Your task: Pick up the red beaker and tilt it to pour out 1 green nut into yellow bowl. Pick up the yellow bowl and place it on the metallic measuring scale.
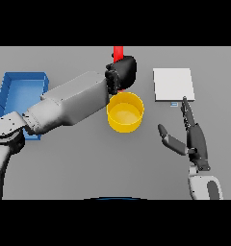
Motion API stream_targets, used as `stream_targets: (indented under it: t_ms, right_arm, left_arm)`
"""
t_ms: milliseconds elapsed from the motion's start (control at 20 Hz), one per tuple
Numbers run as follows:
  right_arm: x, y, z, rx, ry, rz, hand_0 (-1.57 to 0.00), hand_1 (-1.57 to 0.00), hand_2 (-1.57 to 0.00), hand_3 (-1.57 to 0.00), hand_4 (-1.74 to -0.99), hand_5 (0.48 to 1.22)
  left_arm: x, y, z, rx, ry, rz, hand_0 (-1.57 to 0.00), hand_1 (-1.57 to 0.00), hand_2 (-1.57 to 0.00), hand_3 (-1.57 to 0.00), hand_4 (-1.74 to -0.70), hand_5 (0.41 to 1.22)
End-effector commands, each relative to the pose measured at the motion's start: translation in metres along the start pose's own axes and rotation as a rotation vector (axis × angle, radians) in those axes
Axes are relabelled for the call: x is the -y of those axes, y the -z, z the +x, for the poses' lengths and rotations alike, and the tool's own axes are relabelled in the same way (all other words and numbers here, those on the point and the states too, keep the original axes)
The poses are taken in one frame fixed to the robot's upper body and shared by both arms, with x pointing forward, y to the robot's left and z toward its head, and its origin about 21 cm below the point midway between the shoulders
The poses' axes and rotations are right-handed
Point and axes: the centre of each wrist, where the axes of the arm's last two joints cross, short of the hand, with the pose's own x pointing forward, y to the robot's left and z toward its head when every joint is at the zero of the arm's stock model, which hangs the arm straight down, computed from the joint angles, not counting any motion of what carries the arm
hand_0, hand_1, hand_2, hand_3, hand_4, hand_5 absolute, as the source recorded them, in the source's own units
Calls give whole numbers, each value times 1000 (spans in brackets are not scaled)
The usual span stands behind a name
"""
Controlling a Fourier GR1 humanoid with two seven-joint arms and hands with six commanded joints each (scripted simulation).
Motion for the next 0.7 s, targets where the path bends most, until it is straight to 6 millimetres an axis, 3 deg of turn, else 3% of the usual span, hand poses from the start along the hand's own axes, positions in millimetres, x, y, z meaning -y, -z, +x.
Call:
stream_targets:
  t_ms: [0, 150, 400, 500, 650]
  right_arm:
    - [-1, -4, 2, 3, 3, 3, 1, 1, 1, 1, -1138, 572]
    - [0, 3, 5, 1, 0, 2, 1, 1, 1, 1, -1135, 563]
    - [-2, 1, 3, 2, 8, 18, 1, 1, 1, 1, -1117, 554]
    - [-2, 2, 2, 21, 16, 33, 1, 1, 1, 1, -1104, 563]
    - [-3, 6, 1, 17, 25, 53, 1, 1, 1, 1, -1105, 578]
  left_arm:
    - [-5, -1, -9, -5, 18, 0, -1571, -1571, -1571, -1570, -1732, 1221]
    - [-25, -17, -65, -96, 87, 0, -1571, -1571, -1571, -1571, -1728, 1221]
    - [-11, -61, -151, -341, -122, 10, -1571, -1571, -1571, -1571, -1722, 1221]
    - [3, -81, -180, -461, -328, 3, -1571, -1571, -1571, -1571, -1728, 1221]
    - [57, -126, -217, -630, -817, 41, -1571, -1571, -1571, -1509, -1735, 1221]
